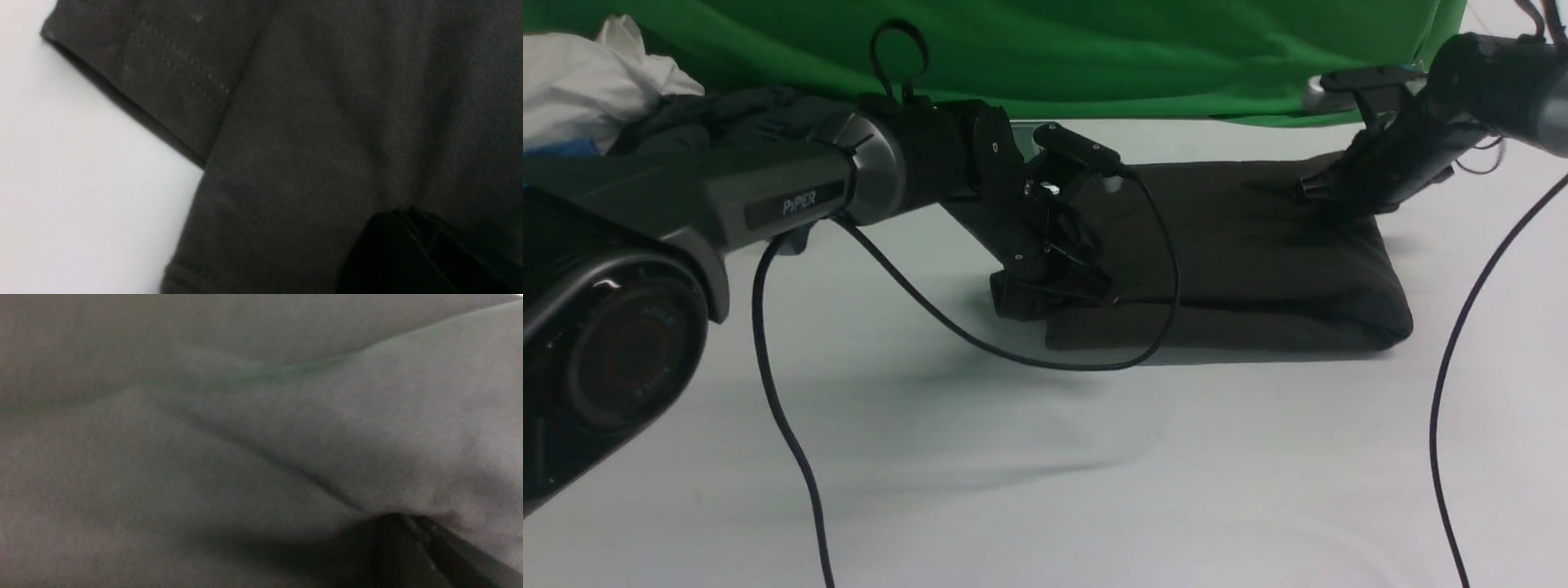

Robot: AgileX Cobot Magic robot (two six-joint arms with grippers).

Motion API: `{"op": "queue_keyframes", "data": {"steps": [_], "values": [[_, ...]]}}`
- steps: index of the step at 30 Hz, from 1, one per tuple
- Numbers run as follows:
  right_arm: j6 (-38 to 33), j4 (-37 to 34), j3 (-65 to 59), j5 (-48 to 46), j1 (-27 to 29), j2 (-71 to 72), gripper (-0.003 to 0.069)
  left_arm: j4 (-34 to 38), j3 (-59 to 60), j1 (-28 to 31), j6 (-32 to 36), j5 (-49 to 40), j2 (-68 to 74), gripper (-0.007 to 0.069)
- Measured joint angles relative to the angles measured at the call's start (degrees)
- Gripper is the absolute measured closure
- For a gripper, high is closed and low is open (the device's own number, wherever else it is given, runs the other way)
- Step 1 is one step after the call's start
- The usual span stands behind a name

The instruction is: Fold a long-sleeved shirt on a white desktop.

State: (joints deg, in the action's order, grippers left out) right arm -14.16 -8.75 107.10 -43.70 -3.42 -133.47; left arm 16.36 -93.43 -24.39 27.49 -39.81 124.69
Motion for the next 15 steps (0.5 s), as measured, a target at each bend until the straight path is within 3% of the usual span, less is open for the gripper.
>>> {"op": "queue_keyframes", "data": {"steps": [8, 15], "values": [[-1.27, -2.09, 4.06, -0.21, -0.17, -1.95, 0.0638, -8.33, -0.05, -0.06, -4.63, -2.58, -2.47, 0.0608], [-1.32, -1.09, 3.91, -8.00, 0.36, 6.58, 0.0638, -11.16, 0.09, -0.06, -5.52, -3.27, -14.96, 0.0608]]}}
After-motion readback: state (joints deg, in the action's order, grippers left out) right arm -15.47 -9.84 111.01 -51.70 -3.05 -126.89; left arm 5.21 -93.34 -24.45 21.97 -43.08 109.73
